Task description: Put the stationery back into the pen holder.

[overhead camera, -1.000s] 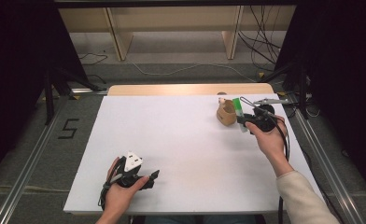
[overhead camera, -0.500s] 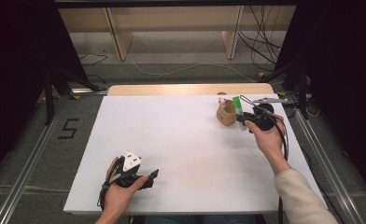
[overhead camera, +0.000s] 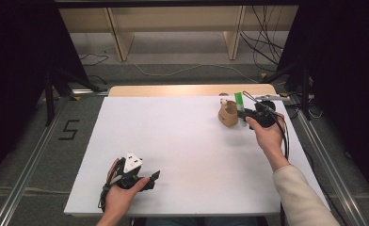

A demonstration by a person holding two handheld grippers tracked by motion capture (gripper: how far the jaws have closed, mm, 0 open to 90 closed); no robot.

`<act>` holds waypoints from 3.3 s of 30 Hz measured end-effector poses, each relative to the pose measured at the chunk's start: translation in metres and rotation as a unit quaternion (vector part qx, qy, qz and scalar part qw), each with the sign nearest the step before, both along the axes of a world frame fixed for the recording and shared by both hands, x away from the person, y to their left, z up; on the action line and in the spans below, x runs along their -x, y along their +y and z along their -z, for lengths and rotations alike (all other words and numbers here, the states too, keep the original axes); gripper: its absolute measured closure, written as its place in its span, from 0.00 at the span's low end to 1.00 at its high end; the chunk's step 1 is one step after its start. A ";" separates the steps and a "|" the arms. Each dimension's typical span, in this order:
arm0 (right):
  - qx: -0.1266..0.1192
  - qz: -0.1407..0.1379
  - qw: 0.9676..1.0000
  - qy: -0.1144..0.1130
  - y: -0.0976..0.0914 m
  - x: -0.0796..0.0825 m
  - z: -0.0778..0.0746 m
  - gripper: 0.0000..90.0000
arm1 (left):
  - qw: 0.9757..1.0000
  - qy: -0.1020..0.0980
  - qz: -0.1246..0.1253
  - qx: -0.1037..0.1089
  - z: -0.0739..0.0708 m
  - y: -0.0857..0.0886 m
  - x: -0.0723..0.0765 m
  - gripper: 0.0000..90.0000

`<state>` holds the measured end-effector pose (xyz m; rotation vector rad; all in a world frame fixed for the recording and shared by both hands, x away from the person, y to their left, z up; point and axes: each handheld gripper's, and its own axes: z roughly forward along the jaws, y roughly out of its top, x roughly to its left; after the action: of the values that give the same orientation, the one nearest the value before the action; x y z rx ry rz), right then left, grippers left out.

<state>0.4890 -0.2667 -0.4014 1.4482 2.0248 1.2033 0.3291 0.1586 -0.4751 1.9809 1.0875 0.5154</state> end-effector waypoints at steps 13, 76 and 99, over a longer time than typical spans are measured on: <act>-0.003 0.017 1.000 -0.010 -0.001 -0.013 -0.001 0.74 | 1.000 -0.002 -0.002 -0.002 0.000 0.000 0.000 0.22; -0.007 0.033 0.997 -0.064 0.017 -0.051 0.005 0.74 | 1.000 0.000 0.002 -0.005 0.000 0.000 0.000 0.22; -0.008 0.034 0.996 -0.081 0.024 -0.056 0.015 0.74 | 1.000 0.001 0.003 -0.003 0.001 0.000 0.001 0.22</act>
<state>0.5446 -0.2424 -0.4162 1.3688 1.8485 1.2664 0.3286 0.1585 -0.4758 1.9899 1.0826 0.5133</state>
